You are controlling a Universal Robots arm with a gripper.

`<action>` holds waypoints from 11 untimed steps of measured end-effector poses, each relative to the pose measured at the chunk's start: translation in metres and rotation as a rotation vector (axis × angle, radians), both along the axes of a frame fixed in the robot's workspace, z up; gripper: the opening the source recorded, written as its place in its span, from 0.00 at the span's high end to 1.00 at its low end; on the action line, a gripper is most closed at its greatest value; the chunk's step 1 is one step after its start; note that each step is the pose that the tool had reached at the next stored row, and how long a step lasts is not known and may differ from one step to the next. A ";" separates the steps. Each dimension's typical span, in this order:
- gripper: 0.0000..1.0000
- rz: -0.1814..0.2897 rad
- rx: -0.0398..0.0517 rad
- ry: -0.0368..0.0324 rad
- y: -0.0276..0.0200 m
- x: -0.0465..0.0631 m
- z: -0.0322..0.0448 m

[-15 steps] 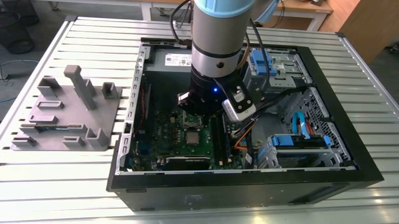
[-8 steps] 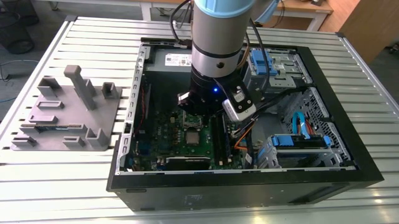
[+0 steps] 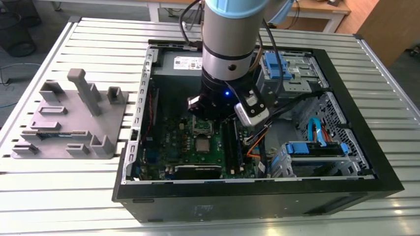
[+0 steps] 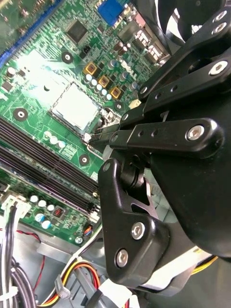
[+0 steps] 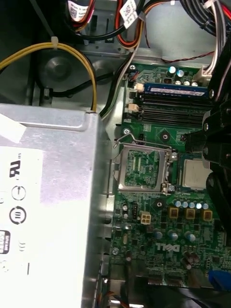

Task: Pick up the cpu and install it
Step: 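Close the cpu cover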

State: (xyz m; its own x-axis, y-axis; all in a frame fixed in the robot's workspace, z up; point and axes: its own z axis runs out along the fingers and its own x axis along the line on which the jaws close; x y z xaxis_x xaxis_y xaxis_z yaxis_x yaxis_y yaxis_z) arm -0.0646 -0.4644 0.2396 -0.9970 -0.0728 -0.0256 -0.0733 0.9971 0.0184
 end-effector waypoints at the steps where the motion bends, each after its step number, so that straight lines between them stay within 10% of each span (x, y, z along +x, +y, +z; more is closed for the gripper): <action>1: 0.89 0.001 0.0000 0.0000 0.0017 0.000 -0.0003; 11: 0.89 0.017 0.0000 0.0000 0.0140 0.004 -0.0064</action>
State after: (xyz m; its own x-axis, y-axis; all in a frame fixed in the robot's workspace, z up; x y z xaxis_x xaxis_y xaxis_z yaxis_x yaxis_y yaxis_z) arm -0.0607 -0.4504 0.2332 -0.9957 -0.0894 -0.0256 -0.0899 0.9958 0.0183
